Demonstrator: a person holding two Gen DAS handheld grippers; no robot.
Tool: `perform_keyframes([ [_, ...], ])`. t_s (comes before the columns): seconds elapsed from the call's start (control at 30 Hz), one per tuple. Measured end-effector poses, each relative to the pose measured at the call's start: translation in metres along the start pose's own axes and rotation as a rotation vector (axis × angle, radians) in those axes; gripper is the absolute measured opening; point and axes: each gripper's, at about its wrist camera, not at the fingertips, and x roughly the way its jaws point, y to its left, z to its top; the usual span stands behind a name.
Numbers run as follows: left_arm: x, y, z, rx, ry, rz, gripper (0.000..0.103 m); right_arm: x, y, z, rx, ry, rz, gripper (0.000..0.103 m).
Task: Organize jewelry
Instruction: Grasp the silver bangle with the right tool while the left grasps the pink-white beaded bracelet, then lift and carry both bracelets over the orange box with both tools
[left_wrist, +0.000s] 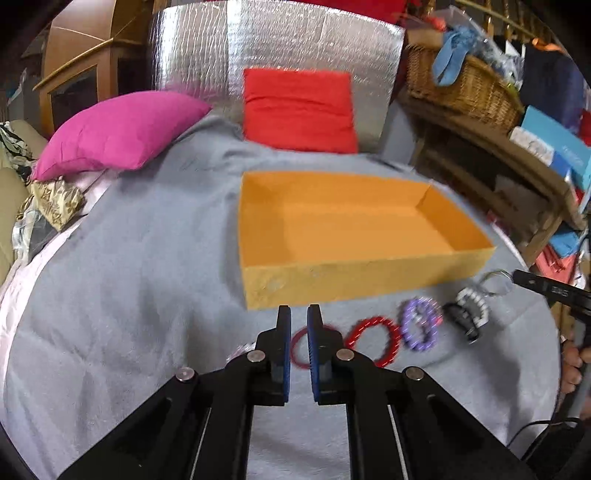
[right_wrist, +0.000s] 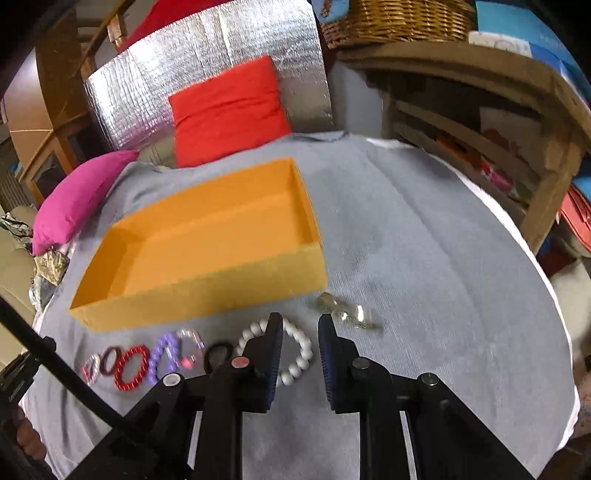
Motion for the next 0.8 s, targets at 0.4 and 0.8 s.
perform_keyframes([
  [0.4,0.006,-0.002,-0.011,0.023,0.034,-0.013,0.009,0.003,-0.047,-0.001,0.072,0.035,0.035,0.033],
  [0.8,0.019,0.005,-0.020,0.031,0.090,-0.029,0.009,0.068,-0.019,0.001,-0.027,0.172,-0.010,0.081],
])
